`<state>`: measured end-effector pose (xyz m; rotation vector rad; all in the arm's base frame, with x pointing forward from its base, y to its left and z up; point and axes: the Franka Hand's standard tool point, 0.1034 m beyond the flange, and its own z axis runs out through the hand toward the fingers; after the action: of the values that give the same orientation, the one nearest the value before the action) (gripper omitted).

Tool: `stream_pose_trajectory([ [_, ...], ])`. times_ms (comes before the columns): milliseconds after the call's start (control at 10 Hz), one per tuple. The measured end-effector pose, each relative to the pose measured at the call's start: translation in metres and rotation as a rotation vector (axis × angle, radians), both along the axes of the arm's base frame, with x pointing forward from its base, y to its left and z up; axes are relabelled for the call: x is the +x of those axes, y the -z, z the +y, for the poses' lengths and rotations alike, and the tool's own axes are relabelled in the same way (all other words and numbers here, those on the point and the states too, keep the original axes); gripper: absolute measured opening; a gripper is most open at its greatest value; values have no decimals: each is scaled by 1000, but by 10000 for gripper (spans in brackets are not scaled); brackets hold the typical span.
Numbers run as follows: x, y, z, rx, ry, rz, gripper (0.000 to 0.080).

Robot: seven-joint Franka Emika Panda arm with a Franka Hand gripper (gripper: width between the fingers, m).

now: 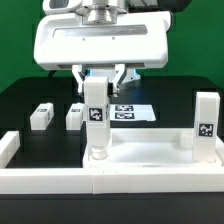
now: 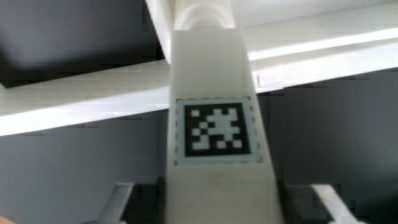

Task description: Assemble desk

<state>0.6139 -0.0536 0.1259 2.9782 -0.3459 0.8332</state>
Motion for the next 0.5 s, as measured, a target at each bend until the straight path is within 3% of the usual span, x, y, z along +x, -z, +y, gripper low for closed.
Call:
stream_pose_trajectory([
  [500,-1,12,-1,-4,0,12,287],
])
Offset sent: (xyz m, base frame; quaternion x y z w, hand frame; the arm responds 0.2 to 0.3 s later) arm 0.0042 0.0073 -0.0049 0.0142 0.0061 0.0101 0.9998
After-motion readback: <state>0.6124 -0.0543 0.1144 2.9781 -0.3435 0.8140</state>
